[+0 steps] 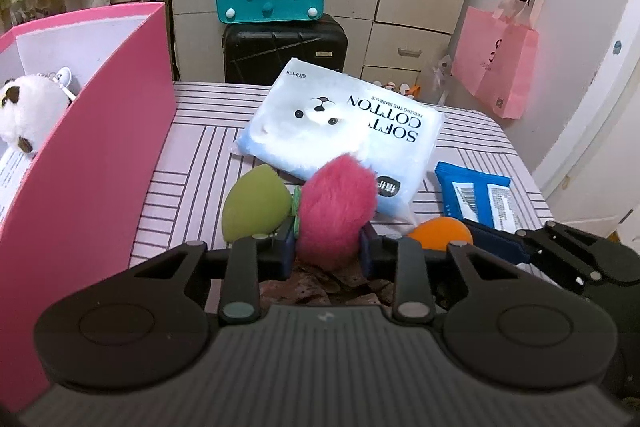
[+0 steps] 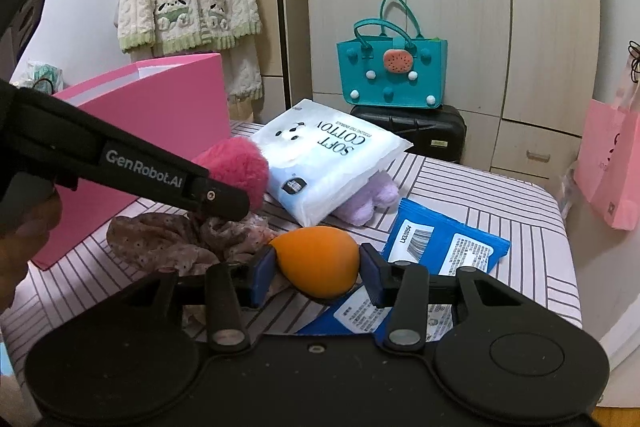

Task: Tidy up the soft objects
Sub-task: 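Grasp the orange sponge with the right gripper while left lifts the pompom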

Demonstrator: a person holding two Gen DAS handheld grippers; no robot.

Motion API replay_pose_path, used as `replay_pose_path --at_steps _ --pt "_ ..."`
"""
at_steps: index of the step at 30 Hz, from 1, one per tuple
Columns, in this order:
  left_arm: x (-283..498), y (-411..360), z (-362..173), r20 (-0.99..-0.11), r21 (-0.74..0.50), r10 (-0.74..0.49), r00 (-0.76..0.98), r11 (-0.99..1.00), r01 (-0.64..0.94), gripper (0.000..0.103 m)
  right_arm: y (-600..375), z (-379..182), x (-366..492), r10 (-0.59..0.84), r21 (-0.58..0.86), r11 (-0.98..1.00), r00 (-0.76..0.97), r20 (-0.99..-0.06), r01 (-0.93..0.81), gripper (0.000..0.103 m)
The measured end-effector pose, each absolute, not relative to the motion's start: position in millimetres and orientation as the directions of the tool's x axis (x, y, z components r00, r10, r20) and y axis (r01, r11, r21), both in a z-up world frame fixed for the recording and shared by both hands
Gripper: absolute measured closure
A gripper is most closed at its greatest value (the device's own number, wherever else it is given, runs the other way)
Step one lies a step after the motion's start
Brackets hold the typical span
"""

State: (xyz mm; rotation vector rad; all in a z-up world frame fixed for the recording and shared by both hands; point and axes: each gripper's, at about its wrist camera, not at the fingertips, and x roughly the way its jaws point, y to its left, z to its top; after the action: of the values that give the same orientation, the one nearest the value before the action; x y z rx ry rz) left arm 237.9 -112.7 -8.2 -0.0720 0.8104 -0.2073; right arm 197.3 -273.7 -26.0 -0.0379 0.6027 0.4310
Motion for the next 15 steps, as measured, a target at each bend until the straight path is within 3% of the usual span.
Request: replay_pose_path --at_steps 15 --pt "222.4 -96.8 -0.3 -0.711 -0.206 -0.256 0.655 0.966 0.154 0.071 -278.5 -20.2 182.5 0.378 0.121 0.919 0.752 -0.540 -0.375 0.052"
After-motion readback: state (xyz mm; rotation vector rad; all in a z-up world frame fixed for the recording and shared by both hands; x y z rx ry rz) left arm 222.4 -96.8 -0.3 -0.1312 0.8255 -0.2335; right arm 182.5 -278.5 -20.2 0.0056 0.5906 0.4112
